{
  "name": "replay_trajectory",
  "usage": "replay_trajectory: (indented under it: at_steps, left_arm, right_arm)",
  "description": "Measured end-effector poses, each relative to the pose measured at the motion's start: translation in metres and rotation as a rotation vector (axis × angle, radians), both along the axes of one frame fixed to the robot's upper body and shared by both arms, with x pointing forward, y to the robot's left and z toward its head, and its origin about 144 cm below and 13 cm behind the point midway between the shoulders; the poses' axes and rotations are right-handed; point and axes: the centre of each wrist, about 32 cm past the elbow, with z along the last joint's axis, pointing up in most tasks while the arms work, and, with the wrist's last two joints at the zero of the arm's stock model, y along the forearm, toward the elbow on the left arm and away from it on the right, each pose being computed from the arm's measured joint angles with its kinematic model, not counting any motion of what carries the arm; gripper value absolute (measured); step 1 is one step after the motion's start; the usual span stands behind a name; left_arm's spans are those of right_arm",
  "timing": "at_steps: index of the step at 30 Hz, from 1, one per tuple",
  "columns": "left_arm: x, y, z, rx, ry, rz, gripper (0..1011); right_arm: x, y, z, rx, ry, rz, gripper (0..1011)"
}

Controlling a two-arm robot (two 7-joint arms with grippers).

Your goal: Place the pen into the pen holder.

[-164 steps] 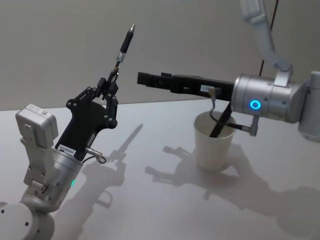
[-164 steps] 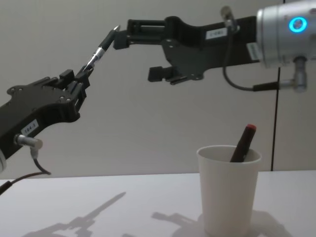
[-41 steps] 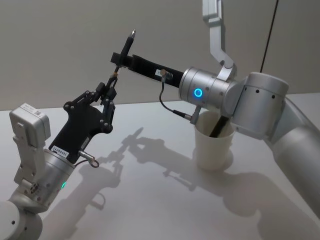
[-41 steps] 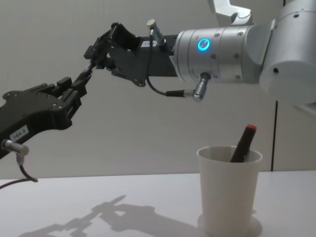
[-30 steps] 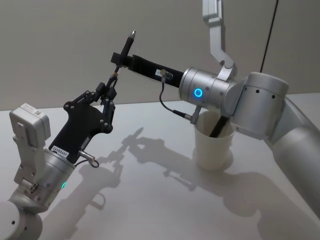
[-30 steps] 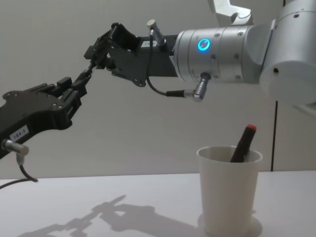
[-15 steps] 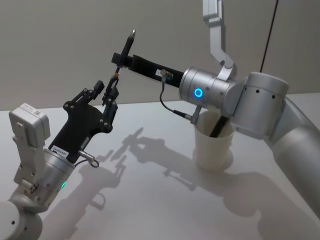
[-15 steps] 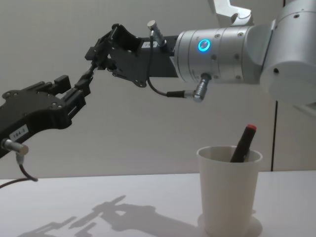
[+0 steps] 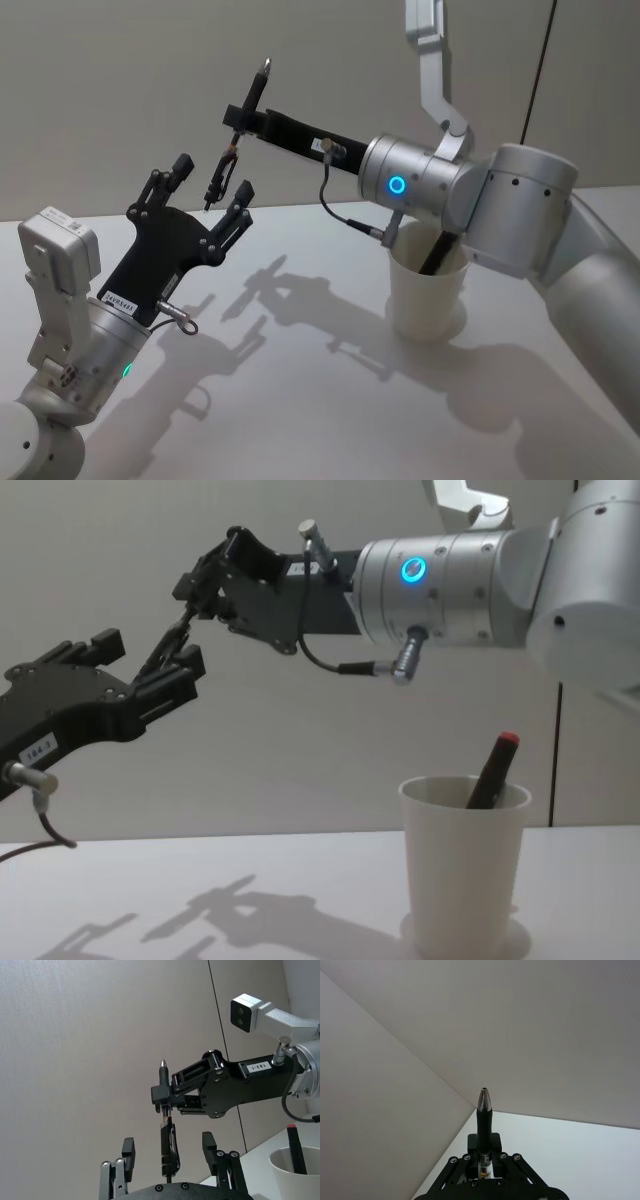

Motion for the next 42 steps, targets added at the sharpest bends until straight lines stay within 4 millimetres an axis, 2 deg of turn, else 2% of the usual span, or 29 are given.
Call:
replay_trajectory:
  at_steps: [8, 23, 32, 42]
  left_arm:
    - [0.000, 0.000, 0.000, 0.001, 0.001, 0.000, 998]
    - [0.000, 0.000, 0.000, 0.001, 0.001, 0.000, 1001]
    - [0.000, 0.000, 0.000, 0.001, 0.001, 0.000, 1001]
    - [0.000, 0.000, 0.000, 0.001, 0.001, 0.000, 1001]
  right_arm:
    - [0.001, -0.006, 0.018, -0.031, -0.059, -0.050, 136]
    - [-0.008, -0.032, 0.061, -0.200, -0.185, -0.212, 136]
    - [-0.021, -0.045, 0.070, -0.316, -0.215, -0.284, 137]
    - [-0.045, -0.058, 0.072, -0.500, -0.246, -0.367, 136]
